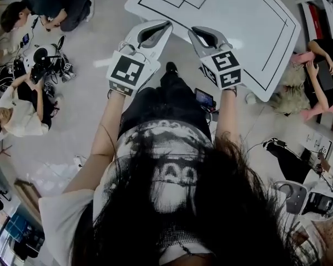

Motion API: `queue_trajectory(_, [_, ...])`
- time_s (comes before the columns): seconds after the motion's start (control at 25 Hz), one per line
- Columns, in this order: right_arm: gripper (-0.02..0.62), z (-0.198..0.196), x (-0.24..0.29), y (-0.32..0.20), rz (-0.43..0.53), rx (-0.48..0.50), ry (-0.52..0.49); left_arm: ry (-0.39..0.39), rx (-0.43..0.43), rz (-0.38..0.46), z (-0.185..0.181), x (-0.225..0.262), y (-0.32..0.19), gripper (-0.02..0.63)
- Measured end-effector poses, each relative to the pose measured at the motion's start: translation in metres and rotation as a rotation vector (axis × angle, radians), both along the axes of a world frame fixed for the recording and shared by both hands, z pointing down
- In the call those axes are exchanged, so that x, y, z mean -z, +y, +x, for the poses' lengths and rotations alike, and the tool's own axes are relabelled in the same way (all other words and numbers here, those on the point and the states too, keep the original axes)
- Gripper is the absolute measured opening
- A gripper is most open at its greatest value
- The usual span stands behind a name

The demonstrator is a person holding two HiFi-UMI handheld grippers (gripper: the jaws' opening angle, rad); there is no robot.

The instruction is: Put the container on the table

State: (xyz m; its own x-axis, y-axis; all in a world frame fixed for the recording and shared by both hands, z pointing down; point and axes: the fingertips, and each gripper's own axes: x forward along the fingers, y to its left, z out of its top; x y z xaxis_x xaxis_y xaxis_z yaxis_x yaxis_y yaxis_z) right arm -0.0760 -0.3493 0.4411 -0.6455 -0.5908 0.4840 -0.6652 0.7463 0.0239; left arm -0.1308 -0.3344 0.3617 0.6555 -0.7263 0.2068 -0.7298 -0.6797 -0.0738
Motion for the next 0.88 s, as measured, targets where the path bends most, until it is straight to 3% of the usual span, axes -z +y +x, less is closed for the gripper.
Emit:
queue_trajectory(0.4, [0.021,-0.011,0.008,0.106,0.007,-0.055,-0.040,0.003,-0.067,-0.027,0.000,-0.011,0.100,0.000])
queue_trajectory(0.88, [0.015,0.038,0.038,0.160,0.060,-0.072,-0.071,-0.005,-0.074,-0.024,0.049,0.008,0.166,0.000])
